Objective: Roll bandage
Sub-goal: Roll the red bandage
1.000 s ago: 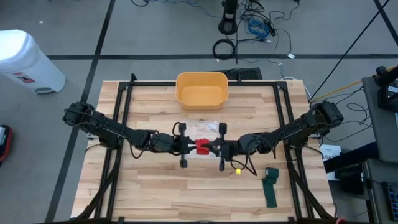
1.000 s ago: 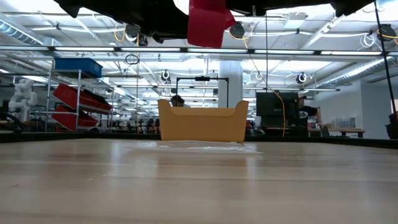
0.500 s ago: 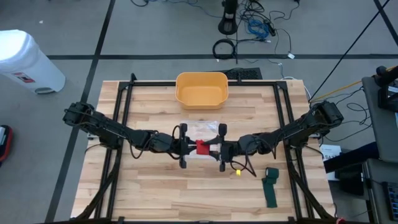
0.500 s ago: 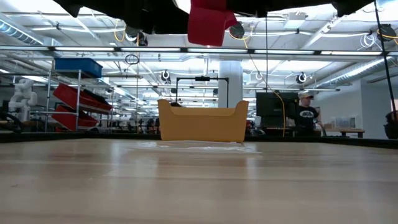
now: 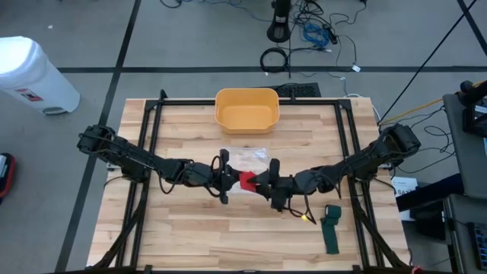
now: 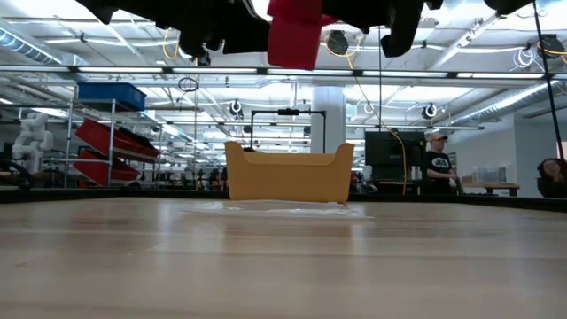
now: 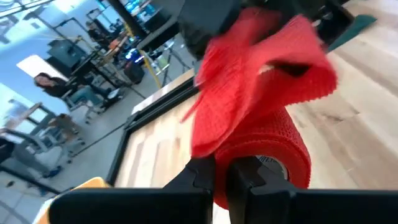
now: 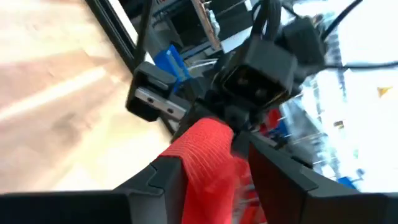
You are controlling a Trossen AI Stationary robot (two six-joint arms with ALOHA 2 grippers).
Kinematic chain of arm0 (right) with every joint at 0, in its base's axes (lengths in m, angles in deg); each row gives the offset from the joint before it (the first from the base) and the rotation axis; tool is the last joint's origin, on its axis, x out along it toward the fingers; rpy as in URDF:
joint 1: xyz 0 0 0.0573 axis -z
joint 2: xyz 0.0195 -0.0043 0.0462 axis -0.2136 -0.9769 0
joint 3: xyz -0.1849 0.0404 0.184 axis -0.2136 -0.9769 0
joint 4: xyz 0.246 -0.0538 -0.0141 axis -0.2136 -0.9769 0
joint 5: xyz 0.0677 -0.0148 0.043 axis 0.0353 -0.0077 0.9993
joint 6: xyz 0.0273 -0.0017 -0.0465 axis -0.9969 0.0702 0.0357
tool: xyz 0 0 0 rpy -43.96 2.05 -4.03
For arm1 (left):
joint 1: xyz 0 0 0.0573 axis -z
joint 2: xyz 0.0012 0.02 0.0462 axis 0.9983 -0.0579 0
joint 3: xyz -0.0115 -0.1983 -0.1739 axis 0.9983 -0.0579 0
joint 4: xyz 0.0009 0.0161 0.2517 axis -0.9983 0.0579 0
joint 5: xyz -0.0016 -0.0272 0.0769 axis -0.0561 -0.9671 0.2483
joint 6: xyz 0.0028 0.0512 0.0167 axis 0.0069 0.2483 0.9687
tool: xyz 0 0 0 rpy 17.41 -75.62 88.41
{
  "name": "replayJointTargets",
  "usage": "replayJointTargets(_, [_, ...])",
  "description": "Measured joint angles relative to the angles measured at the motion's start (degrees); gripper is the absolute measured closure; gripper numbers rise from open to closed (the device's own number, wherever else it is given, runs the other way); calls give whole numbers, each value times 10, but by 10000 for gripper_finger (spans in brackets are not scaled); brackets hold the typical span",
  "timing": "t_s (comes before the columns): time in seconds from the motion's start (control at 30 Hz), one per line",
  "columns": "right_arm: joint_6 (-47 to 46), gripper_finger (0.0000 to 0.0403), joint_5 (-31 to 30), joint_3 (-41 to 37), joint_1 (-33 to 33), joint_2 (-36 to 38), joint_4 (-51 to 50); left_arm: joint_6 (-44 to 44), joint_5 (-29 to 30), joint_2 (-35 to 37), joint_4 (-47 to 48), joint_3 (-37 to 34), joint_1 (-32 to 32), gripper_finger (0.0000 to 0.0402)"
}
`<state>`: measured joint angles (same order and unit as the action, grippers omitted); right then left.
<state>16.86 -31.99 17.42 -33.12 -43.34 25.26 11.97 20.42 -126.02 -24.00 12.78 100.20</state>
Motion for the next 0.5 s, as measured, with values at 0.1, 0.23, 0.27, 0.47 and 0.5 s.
replayJointTargets(0.1, [65,248,-2,0,-10,0,3,23,17,0,0,0,-1,388])
replayJointTargets(0.23, [92,248,-6,0,-16,0,-23,40,35,0,-8,0,0,388])
replayJointTargets(0.27, [80,248,-9,0,-15,-1,-25,47,36,0,-13,0,0,388])
replayJointTargets(0.47, [-20,248,-15,0,-17,-1,-63,64,37,0,-26,0,0,388])
replayJointTargets(0.5, [-41,248,-17,0,-18,-1,-69,70,37,0,-26,0,0,388])
